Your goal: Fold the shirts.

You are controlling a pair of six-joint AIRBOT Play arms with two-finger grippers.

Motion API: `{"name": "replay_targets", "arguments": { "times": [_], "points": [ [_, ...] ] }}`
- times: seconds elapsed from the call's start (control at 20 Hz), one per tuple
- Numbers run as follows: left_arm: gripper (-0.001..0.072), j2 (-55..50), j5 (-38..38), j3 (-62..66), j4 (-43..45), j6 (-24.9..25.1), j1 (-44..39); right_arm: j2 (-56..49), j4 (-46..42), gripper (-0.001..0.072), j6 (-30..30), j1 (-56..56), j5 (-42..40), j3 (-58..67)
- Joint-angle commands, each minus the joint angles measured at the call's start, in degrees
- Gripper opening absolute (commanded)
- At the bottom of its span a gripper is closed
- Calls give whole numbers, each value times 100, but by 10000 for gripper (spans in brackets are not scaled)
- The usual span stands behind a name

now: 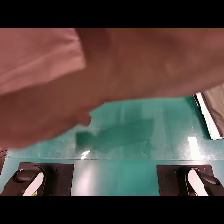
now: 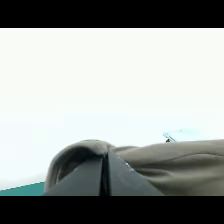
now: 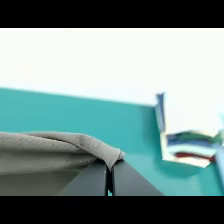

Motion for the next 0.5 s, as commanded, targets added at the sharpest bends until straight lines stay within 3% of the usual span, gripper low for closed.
{"name": "replay_targets", "arguments": {
  "times": [0.0, 0.25, 0.45],
  "points": [
    [25, -177, -166, -37, 142, -42, 7, -424, -13, 15, 4, 9, 428, 831],
    [27, -1440, -1217, -1200, 140, 7, 7, -1482, -269, 15, 142, 1141, 1005, 107],
    [28, -2800, -1373, -2288, 133, 9, 7, -2774, -778, 15, 304, 1543, 1357, -966]
  ]
}}
